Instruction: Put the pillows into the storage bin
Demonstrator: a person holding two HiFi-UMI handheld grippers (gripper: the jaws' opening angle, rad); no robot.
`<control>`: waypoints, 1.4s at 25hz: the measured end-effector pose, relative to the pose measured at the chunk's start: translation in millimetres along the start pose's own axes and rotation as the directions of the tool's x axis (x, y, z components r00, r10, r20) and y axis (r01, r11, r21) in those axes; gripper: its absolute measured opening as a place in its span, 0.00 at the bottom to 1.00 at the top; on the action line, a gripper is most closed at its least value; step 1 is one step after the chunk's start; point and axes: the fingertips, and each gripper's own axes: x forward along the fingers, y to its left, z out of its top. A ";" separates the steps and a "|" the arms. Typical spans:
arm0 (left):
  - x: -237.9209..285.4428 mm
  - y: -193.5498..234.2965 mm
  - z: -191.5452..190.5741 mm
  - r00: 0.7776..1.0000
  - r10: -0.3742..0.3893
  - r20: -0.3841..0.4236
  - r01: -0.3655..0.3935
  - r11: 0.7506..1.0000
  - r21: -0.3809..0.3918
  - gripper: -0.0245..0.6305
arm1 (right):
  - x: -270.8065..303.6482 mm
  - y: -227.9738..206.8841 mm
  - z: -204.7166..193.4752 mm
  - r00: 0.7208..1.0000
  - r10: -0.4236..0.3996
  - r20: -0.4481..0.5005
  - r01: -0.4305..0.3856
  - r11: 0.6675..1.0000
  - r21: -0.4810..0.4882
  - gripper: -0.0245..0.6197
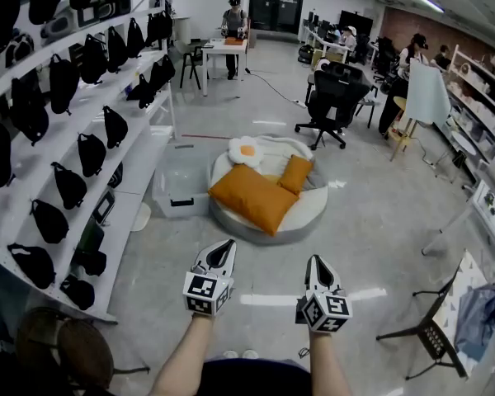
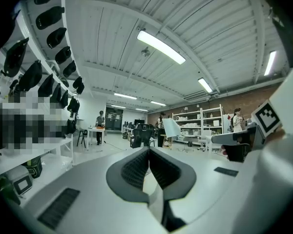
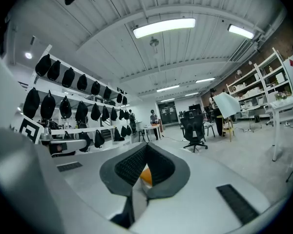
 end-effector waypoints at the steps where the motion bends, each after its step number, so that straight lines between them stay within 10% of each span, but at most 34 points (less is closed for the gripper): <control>1: -1.0 -0.9 -2.2 1.000 -0.010 0.000 0.010 1.000 -0.008 0.07 | -0.5 0.6 -2.4 1.000 0.000 -0.005 0.000 1.000 0.000 0.04; 9: -10.4 -6.0 -18.9 0.999 -0.053 -0.012 0.052 0.996 -0.068 0.07 | -3.9 5.3 -13.7 1.000 0.000 -0.028 0.000 1.000 0.021 0.04; 17: -20.5 1.7 -27.0 0.999 -0.051 -0.012 0.049 0.990 -0.129 0.28 | -3.6 12.6 -27.7 0.998 0.018 -0.058 -0.013 0.997 0.079 0.38; 35: -38.7 36.0 -9.9 0.996 -0.064 0.059 0.070 0.991 -0.113 0.33 | -13.6 40.2 -24.3 1.000 -0.026 -0.005 0.027 0.995 0.098 0.40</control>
